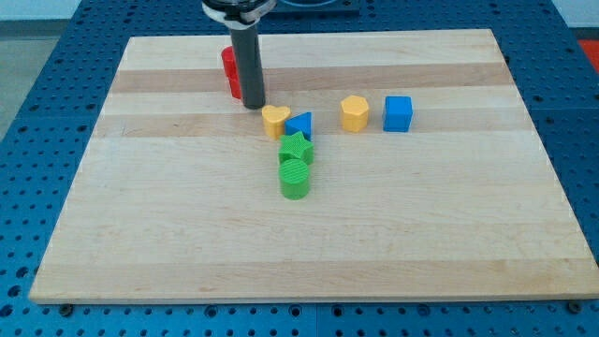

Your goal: Move yellow heart on left side of yellow hexagon

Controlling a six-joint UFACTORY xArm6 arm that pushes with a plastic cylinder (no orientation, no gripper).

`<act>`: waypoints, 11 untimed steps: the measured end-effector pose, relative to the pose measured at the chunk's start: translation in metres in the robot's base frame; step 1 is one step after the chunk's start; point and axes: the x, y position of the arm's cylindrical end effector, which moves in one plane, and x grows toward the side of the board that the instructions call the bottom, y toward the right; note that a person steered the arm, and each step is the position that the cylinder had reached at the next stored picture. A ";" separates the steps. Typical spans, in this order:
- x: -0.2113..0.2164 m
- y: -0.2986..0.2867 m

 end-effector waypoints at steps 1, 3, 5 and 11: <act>0.000 -0.003; 0.026 -0.014; 0.026 0.011; 0.026 0.073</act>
